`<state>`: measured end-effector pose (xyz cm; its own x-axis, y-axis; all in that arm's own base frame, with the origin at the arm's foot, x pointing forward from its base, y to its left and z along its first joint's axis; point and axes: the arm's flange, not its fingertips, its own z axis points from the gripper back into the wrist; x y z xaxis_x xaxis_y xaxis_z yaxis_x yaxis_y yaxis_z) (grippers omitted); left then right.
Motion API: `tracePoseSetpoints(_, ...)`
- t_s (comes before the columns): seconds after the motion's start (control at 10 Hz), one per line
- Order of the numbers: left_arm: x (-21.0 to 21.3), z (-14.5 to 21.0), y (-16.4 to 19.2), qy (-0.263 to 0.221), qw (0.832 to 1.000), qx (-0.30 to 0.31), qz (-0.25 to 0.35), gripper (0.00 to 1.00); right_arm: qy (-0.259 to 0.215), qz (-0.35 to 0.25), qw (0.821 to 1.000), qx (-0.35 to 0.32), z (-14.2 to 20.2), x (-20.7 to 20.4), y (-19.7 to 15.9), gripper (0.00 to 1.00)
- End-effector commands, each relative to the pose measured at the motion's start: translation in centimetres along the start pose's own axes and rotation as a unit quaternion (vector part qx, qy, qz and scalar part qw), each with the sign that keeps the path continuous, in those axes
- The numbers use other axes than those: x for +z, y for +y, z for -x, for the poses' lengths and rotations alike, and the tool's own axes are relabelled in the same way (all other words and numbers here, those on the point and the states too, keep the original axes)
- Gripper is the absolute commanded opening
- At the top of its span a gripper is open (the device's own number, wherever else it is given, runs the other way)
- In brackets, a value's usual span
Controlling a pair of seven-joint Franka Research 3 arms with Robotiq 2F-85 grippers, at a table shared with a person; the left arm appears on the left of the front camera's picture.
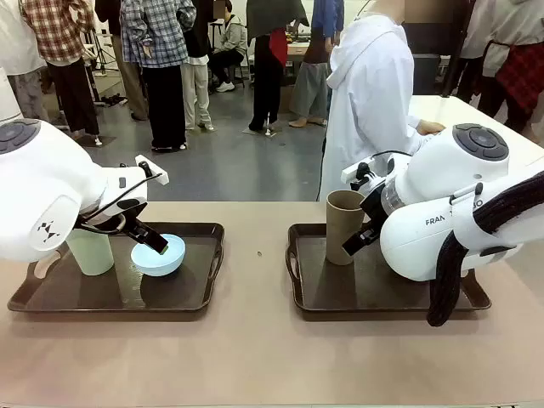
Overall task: Set up a tray with a mat and arrange the tableware.
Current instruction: Pick up the Picnic Bowl and Reusable plastic cup from the Handle tray in front of the human's position and hold them in the air.
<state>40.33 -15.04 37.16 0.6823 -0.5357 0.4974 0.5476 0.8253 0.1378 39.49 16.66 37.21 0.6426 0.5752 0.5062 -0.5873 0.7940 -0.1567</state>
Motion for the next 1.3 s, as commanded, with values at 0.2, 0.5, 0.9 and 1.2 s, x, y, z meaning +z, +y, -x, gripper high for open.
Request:
tracePoseSetpoints(0.2,0.0,0.0,0.0,0.000,1.000,0.000,0.000,1.00,0.000,0.000,1.000,0.000,0.0,0.0,0.0,1.00)
tracePoseSetpoints(0.5,0.0,0.0,0.0,0.000,1.000,0.000,0.000,1.00,0.000,0.000,1.000,0.000,0.0,0.0,0.0,1.00)
tracePoseSetpoints(0.9,0.0,0.0,0.0,0.000,1.000,0.000,0.000,1.00,0.000,0.000,1.000,0.000,0.0,0.0,0.0,1.00)
tracePoseSetpoints(1.2,4.0,1.3,-2.4,-0.006,0.999,-0.027,0.018,1.00,0.009,0.001,1.000,-0.011,0.6,2.1,1.5,1.00)
